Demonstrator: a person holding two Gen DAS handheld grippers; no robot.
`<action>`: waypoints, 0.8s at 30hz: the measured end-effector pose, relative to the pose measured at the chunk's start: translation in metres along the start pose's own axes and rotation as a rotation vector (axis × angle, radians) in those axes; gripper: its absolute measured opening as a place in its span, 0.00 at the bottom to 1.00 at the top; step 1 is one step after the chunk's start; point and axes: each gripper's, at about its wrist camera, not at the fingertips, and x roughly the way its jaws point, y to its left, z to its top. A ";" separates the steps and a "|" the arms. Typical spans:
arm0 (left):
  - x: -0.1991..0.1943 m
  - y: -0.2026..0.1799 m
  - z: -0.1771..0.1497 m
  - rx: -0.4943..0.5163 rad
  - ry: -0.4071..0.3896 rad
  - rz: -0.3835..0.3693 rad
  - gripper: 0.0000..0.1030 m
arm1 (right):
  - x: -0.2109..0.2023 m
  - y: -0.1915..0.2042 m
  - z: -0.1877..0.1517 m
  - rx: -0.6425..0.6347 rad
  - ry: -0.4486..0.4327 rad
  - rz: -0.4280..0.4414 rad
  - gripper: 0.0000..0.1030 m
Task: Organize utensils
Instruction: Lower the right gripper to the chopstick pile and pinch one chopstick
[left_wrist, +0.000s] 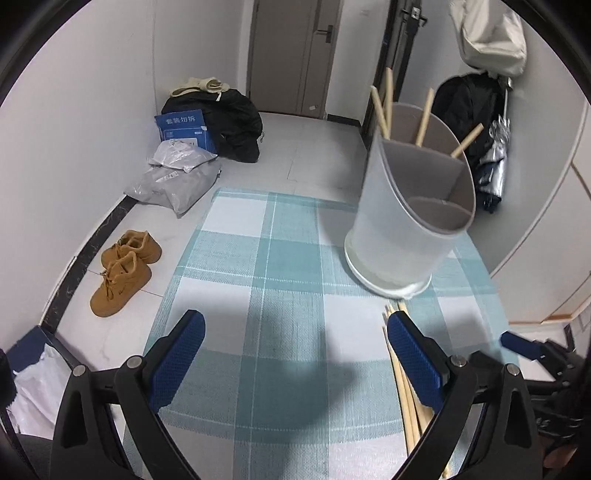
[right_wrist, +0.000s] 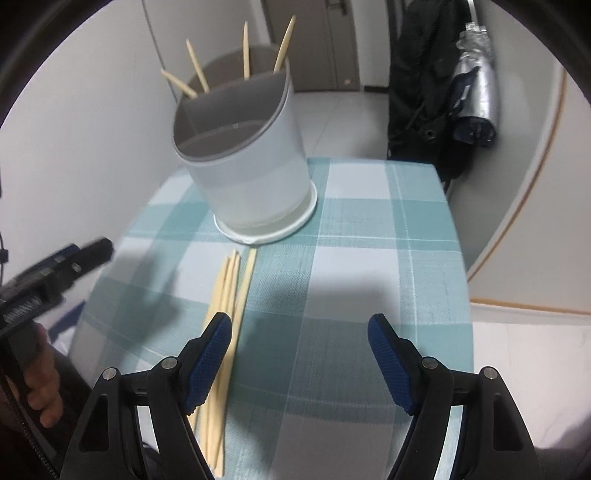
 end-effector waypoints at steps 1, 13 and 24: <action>0.000 0.002 0.002 -0.005 -0.003 0.002 0.94 | 0.005 0.002 0.002 -0.008 0.010 0.000 0.73; 0.015 0.015 0.007 -0.050 0.006 0.053 0.94 | 0.066 0.028 0.035 -0.088 0.185 0.016 0.42; 0.018 0.032 0.011 -0.137 0.041 0.015 0.94 | 0.079 0.048 0.041 -0.176 0.216 -0.041 0.24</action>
